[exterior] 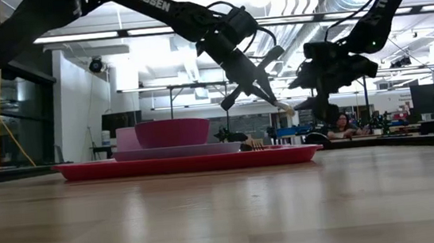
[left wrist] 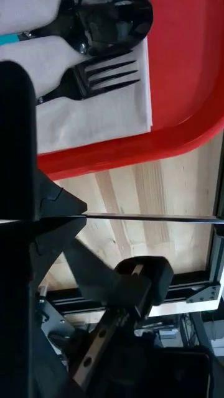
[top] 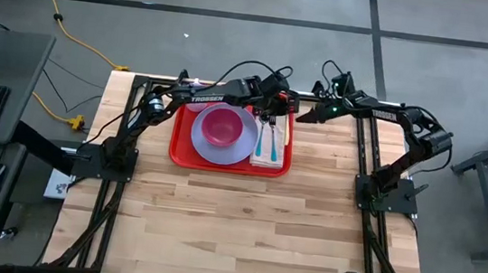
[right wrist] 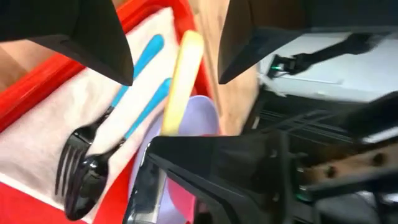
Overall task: Set up tray
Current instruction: Put the yellow knife on the brown napkin
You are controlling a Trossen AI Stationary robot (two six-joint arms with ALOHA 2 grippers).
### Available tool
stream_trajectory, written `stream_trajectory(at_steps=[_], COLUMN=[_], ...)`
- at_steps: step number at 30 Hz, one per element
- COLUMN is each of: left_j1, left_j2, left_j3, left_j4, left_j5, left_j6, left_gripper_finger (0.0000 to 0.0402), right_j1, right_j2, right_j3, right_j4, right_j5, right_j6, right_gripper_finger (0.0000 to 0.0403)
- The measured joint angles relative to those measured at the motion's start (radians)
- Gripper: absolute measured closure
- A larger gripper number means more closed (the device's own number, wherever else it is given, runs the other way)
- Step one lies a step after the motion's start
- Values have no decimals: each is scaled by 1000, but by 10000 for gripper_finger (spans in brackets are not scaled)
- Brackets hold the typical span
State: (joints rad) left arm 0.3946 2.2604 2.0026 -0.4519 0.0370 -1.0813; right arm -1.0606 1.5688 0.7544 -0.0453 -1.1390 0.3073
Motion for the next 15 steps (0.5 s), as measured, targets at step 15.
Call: stream_trajectory(at_steps=[15], left_j1=[1], left_j2=[0], left_j3=[0], left_j4=[77], left_j5=[34], left_j6=[-23], left_gripper_finger=[381], right_j1=[47], right_j2=[0], right_j3=[0], right_j4=[26], right_j5=[116], right_j6=[7], right_gripper_finger=[171])
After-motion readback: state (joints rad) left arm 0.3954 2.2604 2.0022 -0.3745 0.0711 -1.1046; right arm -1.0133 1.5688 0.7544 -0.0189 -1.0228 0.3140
